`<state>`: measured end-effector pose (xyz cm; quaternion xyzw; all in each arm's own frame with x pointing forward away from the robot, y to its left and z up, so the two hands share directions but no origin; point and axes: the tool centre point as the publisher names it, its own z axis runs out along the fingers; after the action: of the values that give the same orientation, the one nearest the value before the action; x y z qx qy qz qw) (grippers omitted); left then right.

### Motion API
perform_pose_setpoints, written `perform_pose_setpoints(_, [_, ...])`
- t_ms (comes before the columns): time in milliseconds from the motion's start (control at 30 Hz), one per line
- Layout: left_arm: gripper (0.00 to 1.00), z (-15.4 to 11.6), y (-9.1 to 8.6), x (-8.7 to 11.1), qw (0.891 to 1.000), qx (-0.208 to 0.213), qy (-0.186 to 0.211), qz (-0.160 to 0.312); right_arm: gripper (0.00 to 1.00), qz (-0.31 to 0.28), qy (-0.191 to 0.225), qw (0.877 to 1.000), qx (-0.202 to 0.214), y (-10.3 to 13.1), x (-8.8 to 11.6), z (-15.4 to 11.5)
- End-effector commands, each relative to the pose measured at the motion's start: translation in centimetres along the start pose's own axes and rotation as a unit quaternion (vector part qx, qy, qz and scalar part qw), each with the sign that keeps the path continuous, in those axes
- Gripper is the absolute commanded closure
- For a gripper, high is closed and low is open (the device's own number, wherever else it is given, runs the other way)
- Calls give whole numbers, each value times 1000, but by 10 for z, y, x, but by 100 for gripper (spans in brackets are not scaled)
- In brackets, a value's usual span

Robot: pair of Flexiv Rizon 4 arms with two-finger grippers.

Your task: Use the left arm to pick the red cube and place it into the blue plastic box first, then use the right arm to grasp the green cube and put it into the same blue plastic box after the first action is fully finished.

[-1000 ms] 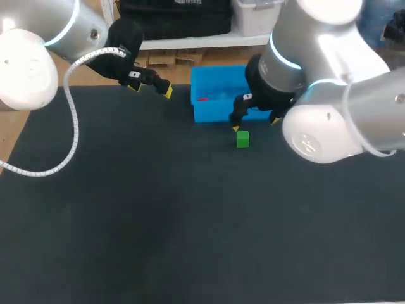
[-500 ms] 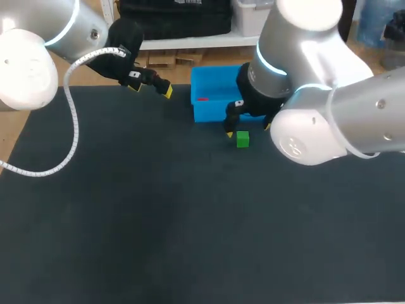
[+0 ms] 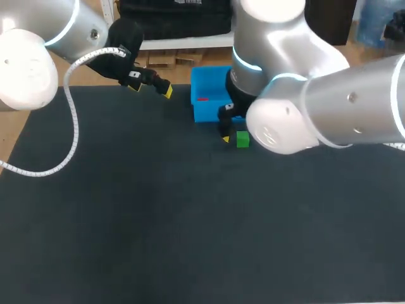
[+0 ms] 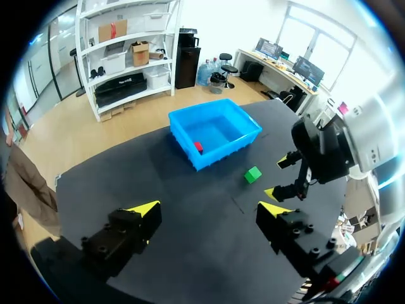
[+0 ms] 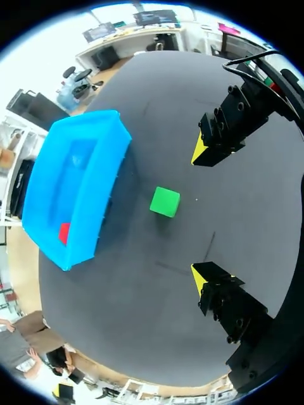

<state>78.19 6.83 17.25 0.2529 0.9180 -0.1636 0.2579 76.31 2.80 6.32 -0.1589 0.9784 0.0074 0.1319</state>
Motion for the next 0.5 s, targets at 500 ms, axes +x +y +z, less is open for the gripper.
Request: perform_pose_setpoints(500, [0,0,1,1,1000,3,-2,1,0,26,32,999,-16,-7,-10,4])
